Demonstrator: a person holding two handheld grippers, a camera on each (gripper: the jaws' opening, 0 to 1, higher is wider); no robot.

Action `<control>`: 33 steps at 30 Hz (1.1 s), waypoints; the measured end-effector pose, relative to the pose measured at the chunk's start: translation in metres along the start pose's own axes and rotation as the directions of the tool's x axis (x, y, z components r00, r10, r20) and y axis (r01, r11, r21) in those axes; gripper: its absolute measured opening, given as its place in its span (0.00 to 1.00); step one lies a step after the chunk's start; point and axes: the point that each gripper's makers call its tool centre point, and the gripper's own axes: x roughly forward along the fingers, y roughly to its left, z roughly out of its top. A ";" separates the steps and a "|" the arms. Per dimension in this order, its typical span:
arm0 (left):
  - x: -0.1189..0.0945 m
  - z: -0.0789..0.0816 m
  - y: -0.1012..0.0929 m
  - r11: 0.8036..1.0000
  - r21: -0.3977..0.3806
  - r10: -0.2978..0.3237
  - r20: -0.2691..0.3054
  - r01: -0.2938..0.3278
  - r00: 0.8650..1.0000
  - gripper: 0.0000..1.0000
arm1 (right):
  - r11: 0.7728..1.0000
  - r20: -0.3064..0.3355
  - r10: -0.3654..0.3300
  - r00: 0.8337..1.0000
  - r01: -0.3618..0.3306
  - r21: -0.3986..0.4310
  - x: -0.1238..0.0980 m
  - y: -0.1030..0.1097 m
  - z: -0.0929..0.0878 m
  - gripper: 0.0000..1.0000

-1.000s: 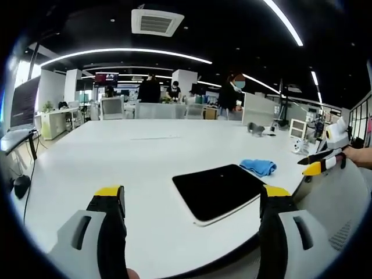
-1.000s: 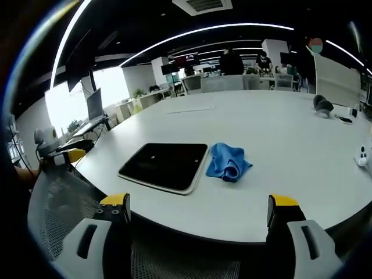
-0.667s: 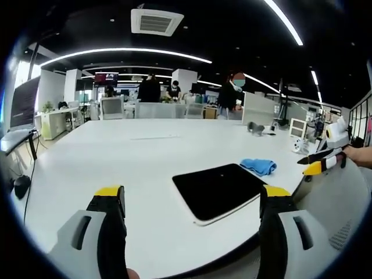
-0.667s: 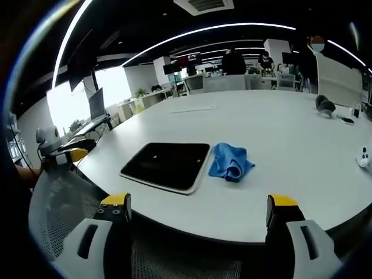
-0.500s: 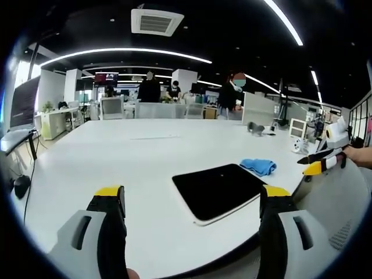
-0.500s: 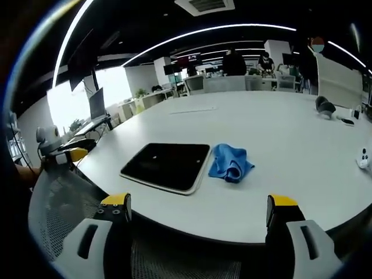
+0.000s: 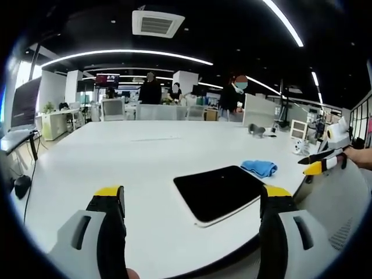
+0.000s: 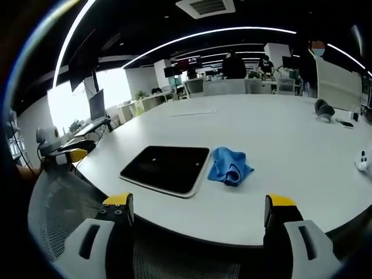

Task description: Wipe the mirror surface with the cleaning cloth until all visible marks leave the cleaned area.

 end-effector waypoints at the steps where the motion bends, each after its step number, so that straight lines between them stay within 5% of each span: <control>1: 0.000 0.000 0.000 1.000 0.000 0.000 0.002 0.000 1.000 0.95 | 1.000 0.002 -0.001 1.000 0.001 0.000 0.000 0.000 0.000 0.92; 28: 0.001 -0.001 0.000 1.000 -0.008 -0.003 -0.003 0.003 1.000 0.95 | 0.999 -0.005 0.020 1.000 -0.020 0.048 -0.001 0.002 -0.001 0.85; 33: 0.001 -0.001 0.000 1.000 -0.006 -0.002 -0.003 0.002 1.000 0.95 | 1.000 0.036 0.004 0.999 -0.005 0.019 -0.004 0.000 0.009 0.87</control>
